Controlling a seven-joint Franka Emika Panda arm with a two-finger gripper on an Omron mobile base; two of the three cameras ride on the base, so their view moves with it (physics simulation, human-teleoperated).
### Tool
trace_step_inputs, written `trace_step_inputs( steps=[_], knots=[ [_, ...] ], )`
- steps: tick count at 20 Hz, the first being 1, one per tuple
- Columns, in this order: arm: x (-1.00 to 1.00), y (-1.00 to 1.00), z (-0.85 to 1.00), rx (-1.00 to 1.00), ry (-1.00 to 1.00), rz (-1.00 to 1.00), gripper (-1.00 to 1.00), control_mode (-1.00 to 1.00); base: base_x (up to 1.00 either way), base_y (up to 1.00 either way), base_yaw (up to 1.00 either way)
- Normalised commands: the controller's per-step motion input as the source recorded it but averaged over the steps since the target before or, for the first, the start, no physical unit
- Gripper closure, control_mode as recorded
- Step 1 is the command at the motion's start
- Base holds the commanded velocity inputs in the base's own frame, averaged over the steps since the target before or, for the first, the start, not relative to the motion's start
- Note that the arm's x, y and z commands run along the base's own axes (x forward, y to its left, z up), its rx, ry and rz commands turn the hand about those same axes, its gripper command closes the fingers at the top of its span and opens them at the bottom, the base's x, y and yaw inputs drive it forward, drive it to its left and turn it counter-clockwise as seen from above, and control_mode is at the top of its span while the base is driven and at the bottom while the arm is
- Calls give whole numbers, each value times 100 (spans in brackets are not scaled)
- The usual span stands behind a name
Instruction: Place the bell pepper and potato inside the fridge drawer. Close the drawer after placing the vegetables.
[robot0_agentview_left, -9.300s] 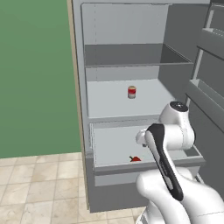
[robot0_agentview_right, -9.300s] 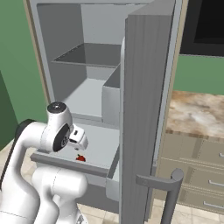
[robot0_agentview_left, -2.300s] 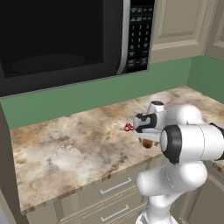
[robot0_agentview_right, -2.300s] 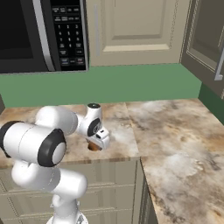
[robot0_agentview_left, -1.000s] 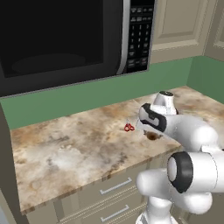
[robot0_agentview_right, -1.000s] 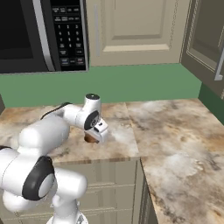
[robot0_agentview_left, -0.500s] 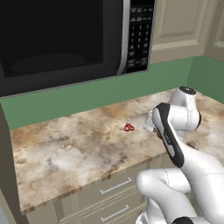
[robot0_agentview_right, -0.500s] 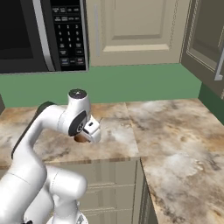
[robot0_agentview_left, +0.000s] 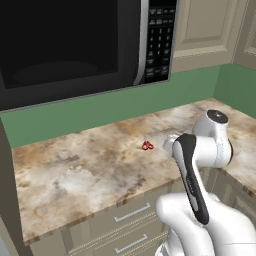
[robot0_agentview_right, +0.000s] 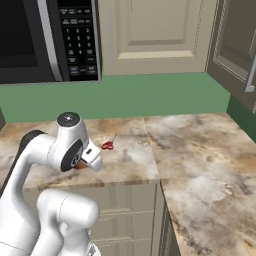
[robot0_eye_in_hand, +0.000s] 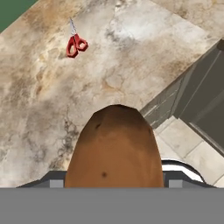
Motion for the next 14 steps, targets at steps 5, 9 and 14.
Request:
trace_step_inputs(
  steps=[5,9,14],
  knots=[
    [1,10,-6,-3,4,0,100,-100,0,0,0],
    [0,0,0,0,0,0,100,100,-41,0,0],
    [0,0,0,0,0,0,100,100,-100,-4,25]
  ],
)
